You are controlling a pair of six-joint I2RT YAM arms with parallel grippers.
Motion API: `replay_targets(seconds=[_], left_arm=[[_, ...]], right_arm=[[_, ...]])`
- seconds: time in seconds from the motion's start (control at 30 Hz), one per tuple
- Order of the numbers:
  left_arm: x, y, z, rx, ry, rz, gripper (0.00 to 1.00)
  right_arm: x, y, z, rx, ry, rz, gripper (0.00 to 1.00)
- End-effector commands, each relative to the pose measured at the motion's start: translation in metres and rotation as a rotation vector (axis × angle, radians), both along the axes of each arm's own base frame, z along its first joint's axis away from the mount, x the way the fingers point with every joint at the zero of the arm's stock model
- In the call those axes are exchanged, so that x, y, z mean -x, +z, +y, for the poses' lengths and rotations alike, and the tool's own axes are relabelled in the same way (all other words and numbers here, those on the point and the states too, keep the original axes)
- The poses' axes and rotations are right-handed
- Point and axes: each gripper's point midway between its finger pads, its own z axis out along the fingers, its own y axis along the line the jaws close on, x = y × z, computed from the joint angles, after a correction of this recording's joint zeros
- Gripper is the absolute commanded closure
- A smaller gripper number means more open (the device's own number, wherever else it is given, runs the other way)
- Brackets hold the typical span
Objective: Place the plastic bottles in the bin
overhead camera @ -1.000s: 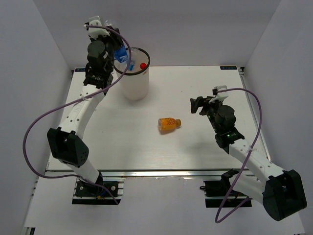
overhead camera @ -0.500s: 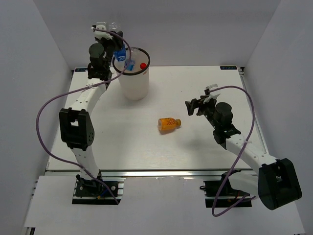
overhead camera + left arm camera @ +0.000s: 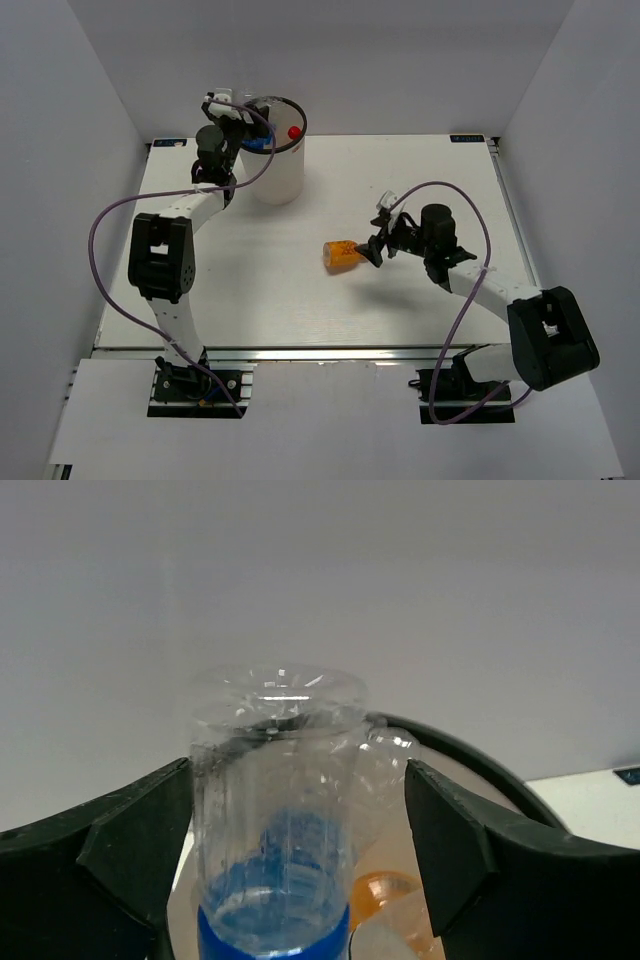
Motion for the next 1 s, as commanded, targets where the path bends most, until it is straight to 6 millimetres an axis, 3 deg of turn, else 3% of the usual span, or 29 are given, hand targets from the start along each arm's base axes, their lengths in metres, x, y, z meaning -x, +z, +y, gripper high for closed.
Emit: replay_targets(seconds=[0.0,0.1,0.33,0.4,0.43,0.5,0.53,0.57,0.63,0.67,0.7,0.73,0.77,0.8,0.87,0.9,0.97], left_arm=[[0.017,0.067,0.000,0.033,-0.018,-0.168,0.06],[0.021,0.082,-0.002,0.047,-0.029,-0.183,0.02],[0.054,0.148,-0.005,0.091,-0.083,-0.253,0.02],[0.065,0.171,0.002,0.096,-0.060,-0.249,0.02],[0.064,0.163,0.002,0.102,-0.055,-0.175,0.02],[0.077,0.191,0.014,0.137,-0.004,-0.154,0.02],[0.077,0.175,0.018,0.137,0.026,-0.048,0.02],[0.089,0.189,0.036,0.177,0.108,-0.045,0.02],[0.101,0.168,0.048,0.226,0.170,0.071,0.02],[0.106,0.148,0.051,0.238,0.190,0.126,0.02],[0.123,0.150,0.055,0.267,0.197,0.141,0.02],[0.129,0.136,0.056,0.275,0.203,0.186,0.02],[0.134,0.106,0.056,0.281,0.212,0.256,0.02],[0.140,0.090,0.056,0.304,0.216,0.297,0.02],[0.161,0.074,0.055,0.322,0.195,0.322,0.02],[0.173,0.042,0.056,0.336,0.202,0.375,0.02],[0.184,0.010,0.061,0.345,0.234,0.429,0.02]], right_arm=[[0.009,0.017,0.018,0.039,0.171,-0.069,0.11],[0.014,0.003,0.020,0.101,0.217,-0.013,0.11],[0.008,-0.017,0.042,0.238,0.287,0.054,0.11],[0.001,-0.025,0.044,0.294,0.286,0.028,0.11],[-0.007,-0.031,0.046,0.349,0.261,0.038,0.11],[-0.006,-0.049,0.044,0.428,0.269,0.084,0.11],[-0.007,-0.050,0.047,0.444,0.280,0.080,0.11],[-0.007,-0.049,0.051,0.450,0.296,0.068,0.11],[-0.001,-0.057,0.057,0.471,0.345,0.065,0.11],[-0.003,-0.056,0.059,0.480,0.353,0.056,0.11],[-0.002,-0.068,0.056,0.519,0.351,0.084,0.11],[0.000,-0.073,0.058,0.540,0.362,0.096,0.11],[-0.009,-0.070,0.061,0.549,0.350,0.078,0.11],[-0.005,-0.084,0.058,0.599,0.350,0.110,0.11],[-0.009,-0.091,0.060,0.630,0.333,0.100,0.11],[-0.018,-0.094,0.061,0.643,0.293,0.077,0.11],[-0.027,-0.097,0.060,0.658,0.261,0.059,0.11]])
